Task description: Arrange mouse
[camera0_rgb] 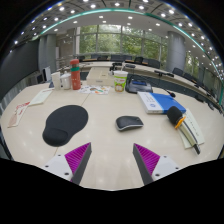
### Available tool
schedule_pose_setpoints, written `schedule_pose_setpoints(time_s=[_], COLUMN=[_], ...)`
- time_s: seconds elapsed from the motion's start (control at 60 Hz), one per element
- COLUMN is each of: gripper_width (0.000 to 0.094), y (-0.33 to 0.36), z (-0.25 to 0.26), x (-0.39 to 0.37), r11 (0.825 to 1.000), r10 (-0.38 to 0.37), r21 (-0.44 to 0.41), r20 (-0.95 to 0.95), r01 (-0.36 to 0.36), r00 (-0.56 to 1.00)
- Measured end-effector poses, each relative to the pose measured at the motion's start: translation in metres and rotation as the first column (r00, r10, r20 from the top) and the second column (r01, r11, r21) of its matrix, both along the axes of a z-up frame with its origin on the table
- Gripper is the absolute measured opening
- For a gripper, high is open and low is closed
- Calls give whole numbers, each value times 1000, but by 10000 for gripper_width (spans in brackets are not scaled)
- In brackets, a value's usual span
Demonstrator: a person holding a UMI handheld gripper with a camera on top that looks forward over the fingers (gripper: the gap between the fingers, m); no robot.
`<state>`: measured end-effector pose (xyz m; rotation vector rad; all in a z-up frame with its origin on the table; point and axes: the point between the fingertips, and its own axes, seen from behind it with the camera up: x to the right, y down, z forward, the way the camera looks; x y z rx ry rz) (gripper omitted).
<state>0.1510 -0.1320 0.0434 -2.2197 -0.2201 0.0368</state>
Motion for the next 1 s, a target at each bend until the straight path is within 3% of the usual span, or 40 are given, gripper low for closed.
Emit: schedule_pose_setpoints(time_s=[0.333,0.7,0.85,0.933,1.0], gripper_width=[857,844,685,469,448], y=[107,170,185,191,193], z=[-56,-57,-58,-58,-58], x=[16,14,14,18,17], r11=[996,998,998,997,997], r10=[-20,-21,-32,-48,-57], r21=[-84,-65,-58,-58,-58], r20=[-61,-43,-19,-13,-21], r01=[14,18,31,48,55], r00=[998,999,999,999,998])
